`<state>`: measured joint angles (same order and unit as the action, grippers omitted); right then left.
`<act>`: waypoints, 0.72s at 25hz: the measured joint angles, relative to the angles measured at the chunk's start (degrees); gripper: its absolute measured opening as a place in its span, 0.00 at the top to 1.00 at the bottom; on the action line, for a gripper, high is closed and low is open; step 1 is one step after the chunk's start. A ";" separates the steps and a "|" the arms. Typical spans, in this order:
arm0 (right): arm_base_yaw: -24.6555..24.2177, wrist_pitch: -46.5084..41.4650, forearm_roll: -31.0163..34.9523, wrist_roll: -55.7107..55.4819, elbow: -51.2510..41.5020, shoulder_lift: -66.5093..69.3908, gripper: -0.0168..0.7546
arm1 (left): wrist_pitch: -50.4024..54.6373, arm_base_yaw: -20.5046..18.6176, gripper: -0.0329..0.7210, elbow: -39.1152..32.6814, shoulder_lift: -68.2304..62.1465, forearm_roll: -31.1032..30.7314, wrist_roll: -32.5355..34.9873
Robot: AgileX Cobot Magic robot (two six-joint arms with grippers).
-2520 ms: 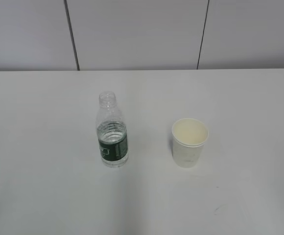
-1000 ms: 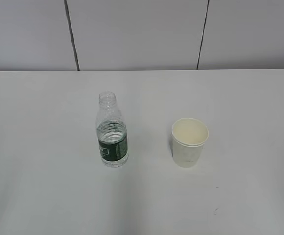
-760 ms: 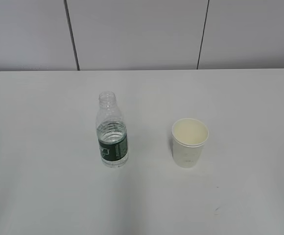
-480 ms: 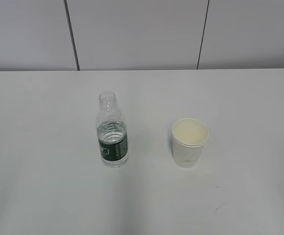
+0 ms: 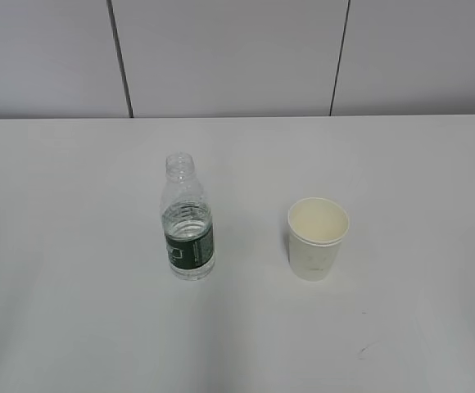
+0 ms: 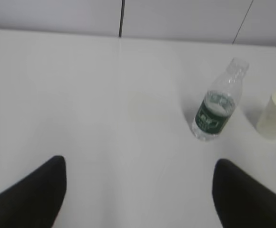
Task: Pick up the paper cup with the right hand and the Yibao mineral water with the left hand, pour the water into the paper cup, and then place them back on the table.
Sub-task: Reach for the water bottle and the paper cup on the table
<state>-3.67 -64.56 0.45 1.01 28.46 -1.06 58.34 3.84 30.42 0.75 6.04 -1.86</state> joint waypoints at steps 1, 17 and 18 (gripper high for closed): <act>0.00 0.28 0.00 0.00 0.13 0.00 0.21 | -1.82 0.00 0.20 0.13 0.00 0.00 0.36; 0.00 27.02 -0.02 0.23 -8.17 0.30 0.21 | -28.34 0.00 0.23 -10.19 -0.59 0.20 4.81; 0.00 28.87 -0.02 0.64 -9.20 1.01 0.21 | -30.43 0.00 0.23 -11.20 -0.59 0.20 4.81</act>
<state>-3.67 -35.69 0.43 1.66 19.26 -0.05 27.91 3.84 19.22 0.17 6.23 2.95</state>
